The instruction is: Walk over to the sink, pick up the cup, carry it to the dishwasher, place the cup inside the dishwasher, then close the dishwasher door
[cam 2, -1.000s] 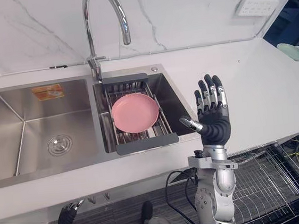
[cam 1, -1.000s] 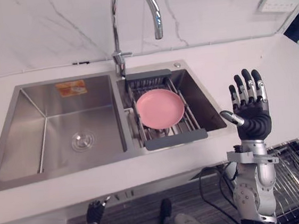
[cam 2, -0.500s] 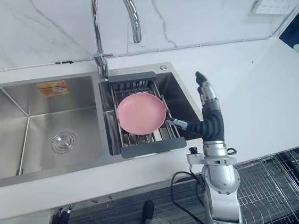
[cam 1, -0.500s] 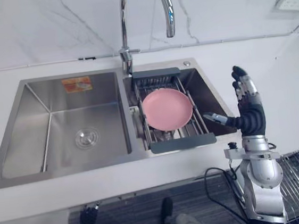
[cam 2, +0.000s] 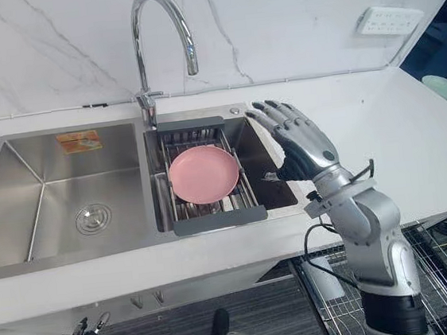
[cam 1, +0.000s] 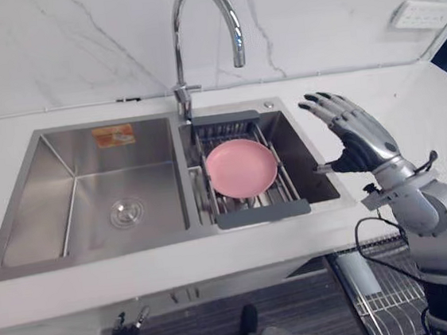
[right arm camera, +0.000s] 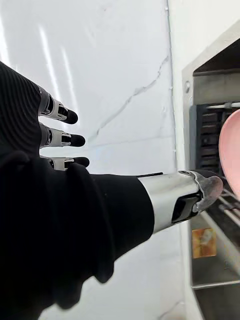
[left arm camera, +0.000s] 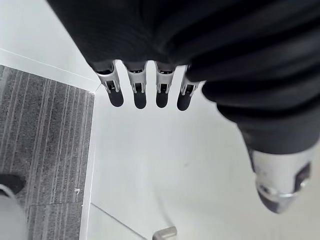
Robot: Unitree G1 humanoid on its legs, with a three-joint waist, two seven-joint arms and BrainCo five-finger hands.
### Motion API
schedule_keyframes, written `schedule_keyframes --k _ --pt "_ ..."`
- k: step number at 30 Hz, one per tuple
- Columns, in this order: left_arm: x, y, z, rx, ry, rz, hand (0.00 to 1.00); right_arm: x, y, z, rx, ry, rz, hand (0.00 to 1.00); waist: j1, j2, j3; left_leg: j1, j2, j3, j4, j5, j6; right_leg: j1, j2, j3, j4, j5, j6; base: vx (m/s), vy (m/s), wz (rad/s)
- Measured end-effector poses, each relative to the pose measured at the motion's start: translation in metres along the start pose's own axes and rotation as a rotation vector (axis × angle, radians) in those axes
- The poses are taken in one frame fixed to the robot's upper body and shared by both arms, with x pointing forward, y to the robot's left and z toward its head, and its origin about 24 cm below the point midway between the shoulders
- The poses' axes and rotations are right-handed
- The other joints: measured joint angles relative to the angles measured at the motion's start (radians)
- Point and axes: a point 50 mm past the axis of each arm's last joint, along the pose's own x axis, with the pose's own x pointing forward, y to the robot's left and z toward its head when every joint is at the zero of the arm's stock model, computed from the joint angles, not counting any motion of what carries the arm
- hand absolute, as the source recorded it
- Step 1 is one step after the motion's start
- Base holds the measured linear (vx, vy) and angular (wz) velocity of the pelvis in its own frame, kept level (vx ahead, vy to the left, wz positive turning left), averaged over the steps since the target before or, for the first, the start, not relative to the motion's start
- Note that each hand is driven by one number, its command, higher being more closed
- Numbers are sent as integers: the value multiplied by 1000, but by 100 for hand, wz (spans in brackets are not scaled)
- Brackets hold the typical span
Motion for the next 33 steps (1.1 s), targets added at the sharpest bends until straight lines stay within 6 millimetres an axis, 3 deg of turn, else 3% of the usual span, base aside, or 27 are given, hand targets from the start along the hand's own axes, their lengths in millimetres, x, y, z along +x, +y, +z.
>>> schedule_keyframes --k 10,19,33 --pt "1 0 1 48 6 -36 0 14 44 -10 -84 -19 282 0 12 -2 -1 -13 -1 -29 -2 10 -4 -1 -2 3 3 -2 2 -2 32 8" --pt "3 2 3 91 1 -58 0 19 79 -14 -122 -30 376 0 18 -17 -8 -18 -15 -60 -19 26 3 -1 -16 -16 0 -3 4 0 46 10" --pt "2 3 0 100 11 -60 0 30 104 -19 -212 -53 436 0 40 -20 -6 -20 -18 -79 -26 33 4 0 -20 -21 -2 -5 6 -1 24 3"
